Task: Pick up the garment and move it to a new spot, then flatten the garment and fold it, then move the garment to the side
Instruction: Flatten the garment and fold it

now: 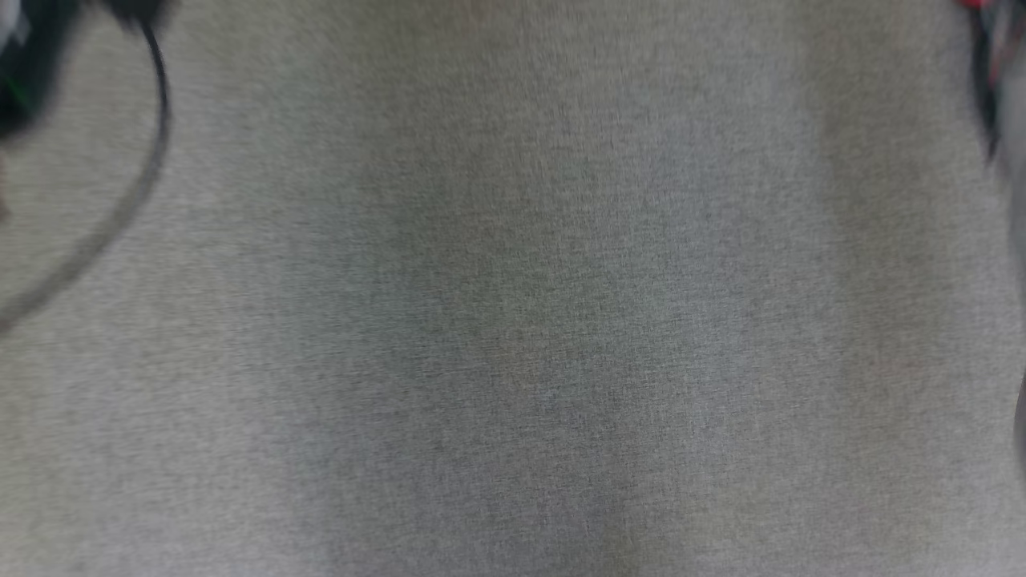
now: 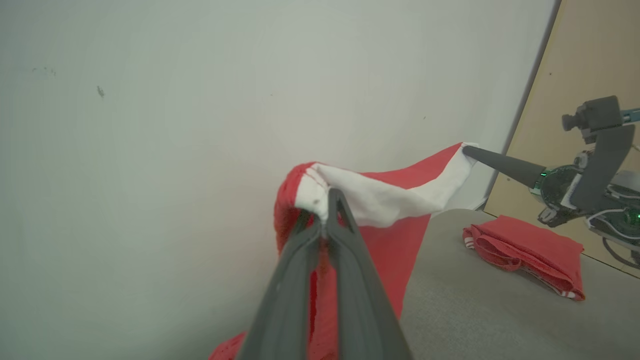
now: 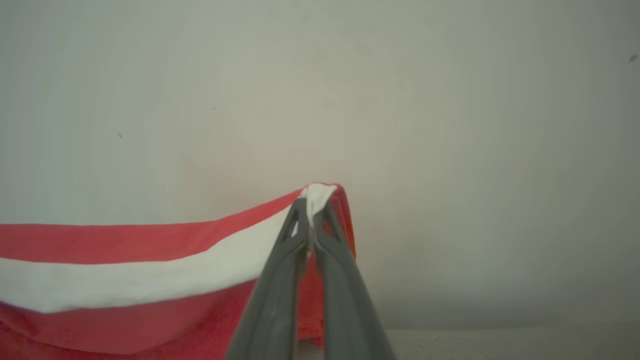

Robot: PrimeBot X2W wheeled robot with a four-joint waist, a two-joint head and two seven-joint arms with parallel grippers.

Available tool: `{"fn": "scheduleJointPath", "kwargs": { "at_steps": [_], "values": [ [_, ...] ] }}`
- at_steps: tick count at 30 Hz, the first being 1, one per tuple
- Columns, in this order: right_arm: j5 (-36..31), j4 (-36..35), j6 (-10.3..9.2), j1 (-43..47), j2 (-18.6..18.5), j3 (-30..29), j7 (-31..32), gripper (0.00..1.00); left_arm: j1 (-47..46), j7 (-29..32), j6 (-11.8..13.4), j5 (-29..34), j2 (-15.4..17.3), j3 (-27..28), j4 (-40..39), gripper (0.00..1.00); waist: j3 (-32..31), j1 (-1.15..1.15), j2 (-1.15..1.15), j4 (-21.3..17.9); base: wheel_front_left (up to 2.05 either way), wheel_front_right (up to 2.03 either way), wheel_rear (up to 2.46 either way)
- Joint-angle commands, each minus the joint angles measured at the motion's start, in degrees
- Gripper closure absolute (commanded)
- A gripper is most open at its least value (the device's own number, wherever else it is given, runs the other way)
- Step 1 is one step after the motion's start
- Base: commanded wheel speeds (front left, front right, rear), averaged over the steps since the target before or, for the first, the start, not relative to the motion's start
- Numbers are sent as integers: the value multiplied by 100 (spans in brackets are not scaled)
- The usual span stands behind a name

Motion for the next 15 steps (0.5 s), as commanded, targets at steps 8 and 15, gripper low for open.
{"fn": "scheduleJointPath", "kwargs": {
  "at_steps": [8,15],
  "values": [
    [371,-1873,4,3152,-556,-470,286,100,2561,-32,358,815,-214,1094,-1190,100,-859,1,0,218,0,0,0],
    [280,-3007,3,5292,-122,-1228,658,100,4632,-33,438,1306,-536,1367,-1517,100,-1293,1,0,177,0,0,0]
  ]
}}
